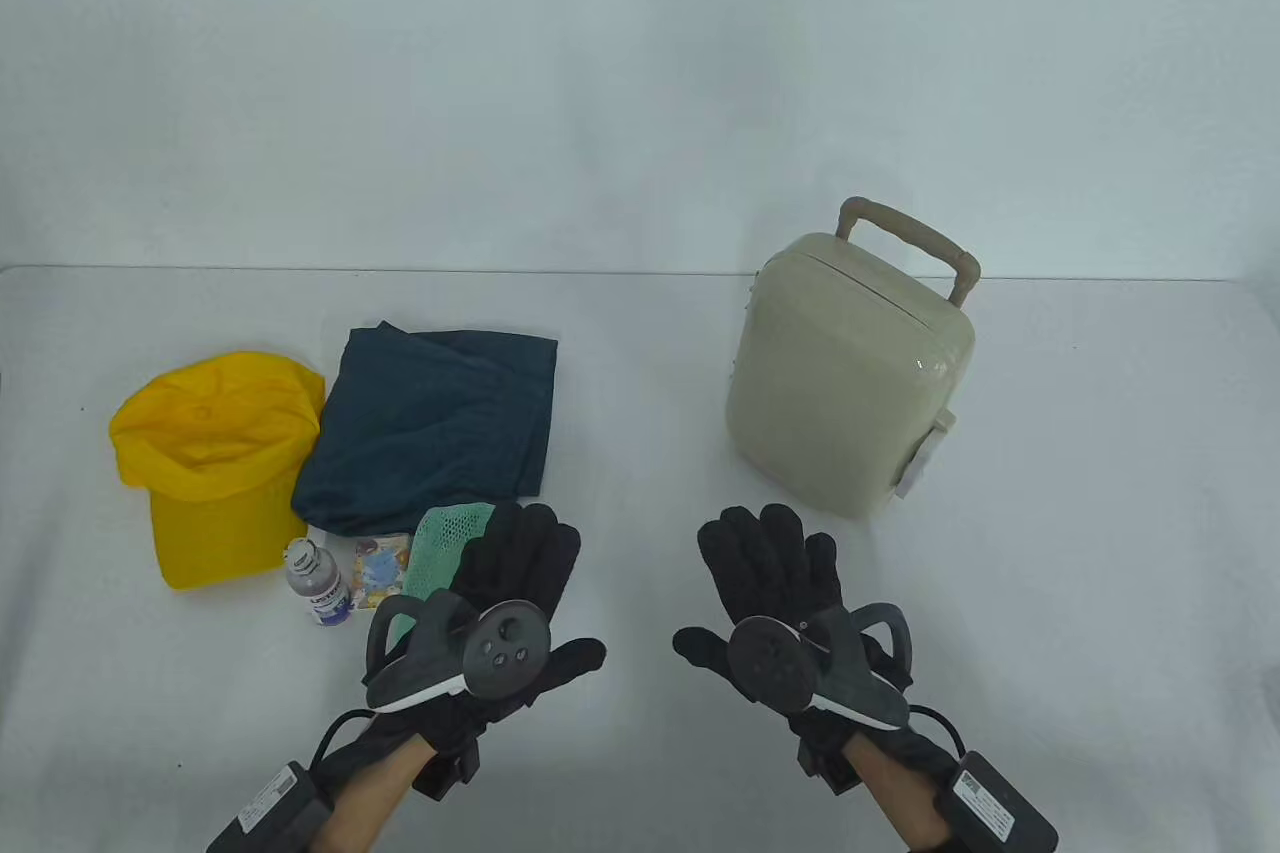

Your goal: Pack suitcase

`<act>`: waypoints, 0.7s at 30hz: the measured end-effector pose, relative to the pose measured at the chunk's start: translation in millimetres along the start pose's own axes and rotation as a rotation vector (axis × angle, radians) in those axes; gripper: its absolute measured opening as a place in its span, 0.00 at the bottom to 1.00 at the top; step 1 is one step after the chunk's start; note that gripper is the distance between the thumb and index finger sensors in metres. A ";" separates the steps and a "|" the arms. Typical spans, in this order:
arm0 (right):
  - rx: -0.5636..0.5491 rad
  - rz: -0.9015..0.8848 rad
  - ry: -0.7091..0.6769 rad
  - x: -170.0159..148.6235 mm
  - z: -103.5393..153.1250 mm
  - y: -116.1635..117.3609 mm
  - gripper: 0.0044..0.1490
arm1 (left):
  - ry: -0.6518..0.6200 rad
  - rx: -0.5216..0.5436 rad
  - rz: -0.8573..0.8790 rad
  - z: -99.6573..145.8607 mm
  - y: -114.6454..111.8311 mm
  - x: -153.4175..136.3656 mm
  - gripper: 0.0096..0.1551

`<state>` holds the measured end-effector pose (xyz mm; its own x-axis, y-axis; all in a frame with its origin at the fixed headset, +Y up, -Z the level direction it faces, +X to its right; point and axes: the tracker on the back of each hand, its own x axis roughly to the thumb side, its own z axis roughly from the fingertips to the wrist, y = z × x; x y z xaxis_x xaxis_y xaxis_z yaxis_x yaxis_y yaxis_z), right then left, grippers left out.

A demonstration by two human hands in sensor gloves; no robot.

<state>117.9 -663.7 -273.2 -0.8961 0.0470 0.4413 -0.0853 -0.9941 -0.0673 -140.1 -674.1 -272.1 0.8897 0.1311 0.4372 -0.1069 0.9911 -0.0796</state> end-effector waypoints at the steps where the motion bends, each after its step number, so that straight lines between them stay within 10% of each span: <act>1: 0.001 0.000 0.001 -0.2 -0.1 0.2 0.60 | 0.000 0.000 -0.001 0.1 0.2 0.0 0.59; 21: -0.012 0.043 0.004 3.7 -1.8 -2.7 0.60 | 0.008 0.020 -0.025 1.8 3.7 -0.2 0.59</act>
<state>114.1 -660.7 -272.9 -0.9008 0.0049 0.4341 -0.0523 -0.9939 -0.0972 -141.4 -670.5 -270.9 0.8956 0.1064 0.4319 -0.0937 0.9943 -0.0507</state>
